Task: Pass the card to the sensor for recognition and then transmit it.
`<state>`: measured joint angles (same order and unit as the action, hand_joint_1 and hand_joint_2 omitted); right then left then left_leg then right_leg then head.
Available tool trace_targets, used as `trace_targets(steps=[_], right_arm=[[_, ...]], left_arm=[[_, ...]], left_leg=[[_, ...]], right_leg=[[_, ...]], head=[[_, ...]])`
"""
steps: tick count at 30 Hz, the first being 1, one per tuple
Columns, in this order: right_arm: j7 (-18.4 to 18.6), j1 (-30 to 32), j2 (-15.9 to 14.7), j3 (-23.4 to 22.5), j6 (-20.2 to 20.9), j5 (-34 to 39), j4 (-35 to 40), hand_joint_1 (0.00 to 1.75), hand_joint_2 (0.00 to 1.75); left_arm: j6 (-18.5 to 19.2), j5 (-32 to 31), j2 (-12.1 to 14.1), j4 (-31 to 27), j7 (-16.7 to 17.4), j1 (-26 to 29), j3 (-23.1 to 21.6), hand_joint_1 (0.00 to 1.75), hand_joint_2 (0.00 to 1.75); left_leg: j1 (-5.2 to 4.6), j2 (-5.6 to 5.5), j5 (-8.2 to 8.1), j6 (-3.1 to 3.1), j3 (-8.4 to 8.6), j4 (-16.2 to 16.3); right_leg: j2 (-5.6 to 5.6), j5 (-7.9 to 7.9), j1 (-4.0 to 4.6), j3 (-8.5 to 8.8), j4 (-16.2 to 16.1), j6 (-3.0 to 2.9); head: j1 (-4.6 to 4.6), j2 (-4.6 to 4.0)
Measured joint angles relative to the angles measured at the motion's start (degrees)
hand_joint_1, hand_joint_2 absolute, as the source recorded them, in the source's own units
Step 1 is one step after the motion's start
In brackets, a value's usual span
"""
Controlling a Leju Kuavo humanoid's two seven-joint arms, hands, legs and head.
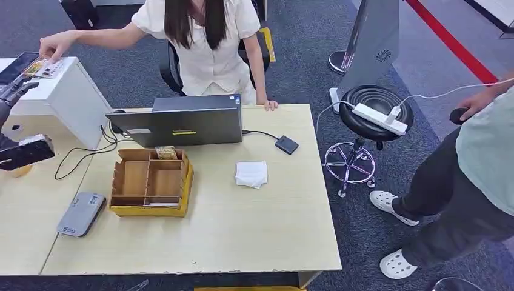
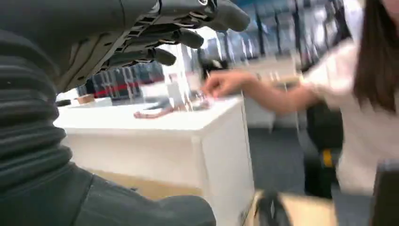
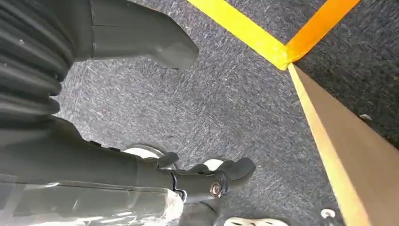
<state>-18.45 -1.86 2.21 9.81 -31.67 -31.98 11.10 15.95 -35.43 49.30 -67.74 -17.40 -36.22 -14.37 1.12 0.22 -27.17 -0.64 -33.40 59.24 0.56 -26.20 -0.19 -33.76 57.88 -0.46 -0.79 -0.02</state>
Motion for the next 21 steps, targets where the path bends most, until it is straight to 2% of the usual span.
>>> trace_targets(steps=[2,4,6,10,18,21], right_arm=[[-0.15,0.20,-0.26,-0.24,-0.13,0.09,-0.02,0.00,1.75],[-0.37,0.30,-0.31,-0.52,-0.13,0.39,-0.02,0.00,1.75],[-0.44,0.33,-0.31,-0.85,-0.13,0.57,-0.04,0.00,1.75],[-0.46,0.45,-0.31,-1.25,-0.17,0.57,-0.07,0.00,1.75],[-0.46,0.44,-0.33,-1.51,-0.28,0.61,-0.07,0.00,1.75],[-0.52,0.45,-0.33,-1.73,-0.28,0.61,-0.07,0.00,1.75]], left_arm=[[3.76,1.46,3.61,-1.91,0.70,-1.40,-2.83,0.00,1.75],[5.65,2.08,7.04,-4.22,1.09,-2.34,-5.20,0.00,1.75],[5.71,3.08,10.36,-6.69,1.90,-2.26,-7.39,0.00,1.75],[5.32,4.48,15.40,-11.45,3.39,-1.14,-10.99,0.00,1.75],[4.72,7.19,21.19,-17.31,4.63,0.96,-14.70,0.00,1.75],[-0.75,7.60,22.79,-19.89,5.99,4.16,-14.97,0.00,1.75]], left_leg=[[-0.02,0.01,0.00,0.00,-0.03,0.00],[-0.01,0.03,0.00,0.00,-0.05,0.00],[-0.03,0.04,-0.01,-0.01,-0.05,0.00],[-0.02,0.03,-0.01,-0.01,-0.08,0.00],[-0.02,0.03,0.00,-0.01,-0.08,-0.01],[-0.04,0.03,-0.01,-0.01,-0.07,0.00]], right_leg=[[0.01,0.00,-0.01,-0.02,0.00,0.00],[0.02,0.00,0.00,-0.04,0.00,0.00],[0.04,0.00,-0.02,-0.05,0.00,-0.01],[0.02,0.00,-0.01,-0.07,0.00,-0.01],[0.01,0.00,-0.02,-0.05,0.00,-0.01],[0.01,0.00,-0.03,-0.05,0.00,-0.01]], head=[[0.02,0.00],[0.07,0.00],[0.04,0.00],[0.04,0.00],[0.04,0.00],[0.04,0.00]])
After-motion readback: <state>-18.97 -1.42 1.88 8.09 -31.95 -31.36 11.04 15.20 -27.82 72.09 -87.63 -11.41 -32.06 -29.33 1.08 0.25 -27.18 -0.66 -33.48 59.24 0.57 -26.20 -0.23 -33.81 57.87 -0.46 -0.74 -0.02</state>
